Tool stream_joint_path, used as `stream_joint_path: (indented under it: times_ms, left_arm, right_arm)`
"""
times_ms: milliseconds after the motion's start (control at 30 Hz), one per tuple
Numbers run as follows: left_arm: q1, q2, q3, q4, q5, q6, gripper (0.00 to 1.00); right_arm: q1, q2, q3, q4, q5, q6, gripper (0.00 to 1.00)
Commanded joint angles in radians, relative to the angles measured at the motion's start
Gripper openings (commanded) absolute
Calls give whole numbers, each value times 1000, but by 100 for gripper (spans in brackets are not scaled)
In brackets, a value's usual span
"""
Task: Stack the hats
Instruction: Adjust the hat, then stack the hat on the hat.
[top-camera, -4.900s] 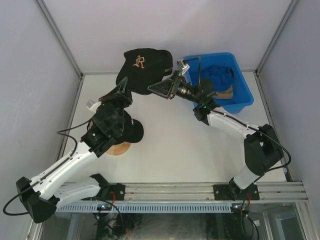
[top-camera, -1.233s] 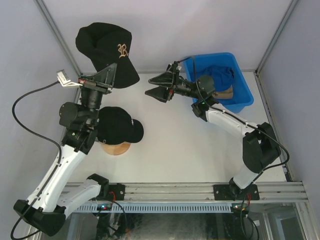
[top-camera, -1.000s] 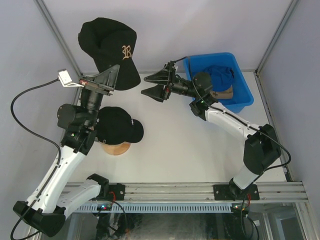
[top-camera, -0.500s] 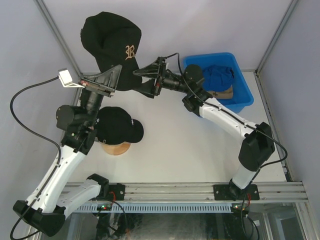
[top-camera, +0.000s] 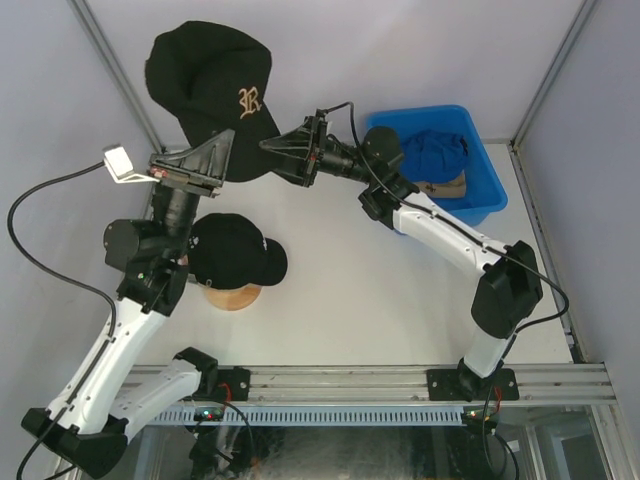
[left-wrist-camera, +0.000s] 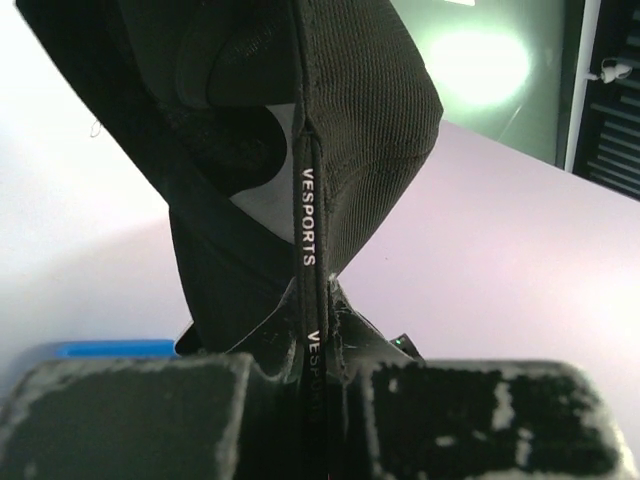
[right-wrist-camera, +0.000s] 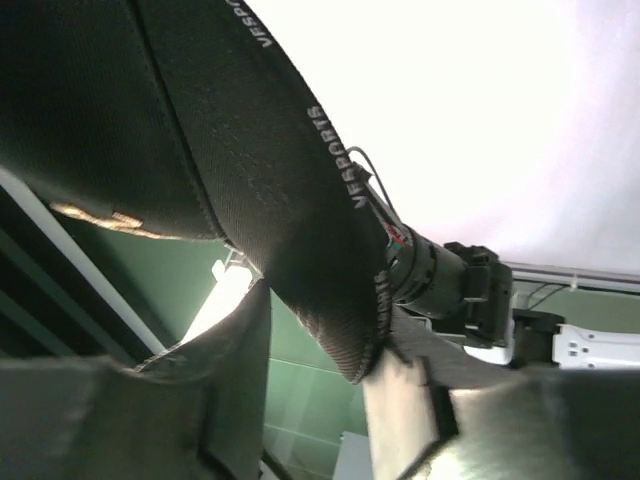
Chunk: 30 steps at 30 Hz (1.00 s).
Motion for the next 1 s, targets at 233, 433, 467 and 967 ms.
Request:
stream_joint_path:
  times_ms: [233,433,467,967]
  left_arm:
    - [-101,-43,-57,42,-83,31,15]
    - [-105,-80,-94,43,-133,23,41]
    - [-106,-92,-102,38,-147,21,45]
    - [-76,-314,-190,-148,-379,-82,80]
  right_arm:
    - [-17,-12,-12,128,64,8,0]
    - [-64,19,-42,319,41,77,0]
    - [-71,35,-37,355,36,98,0]
    - [-157,105,-13,690,-7,251,0]
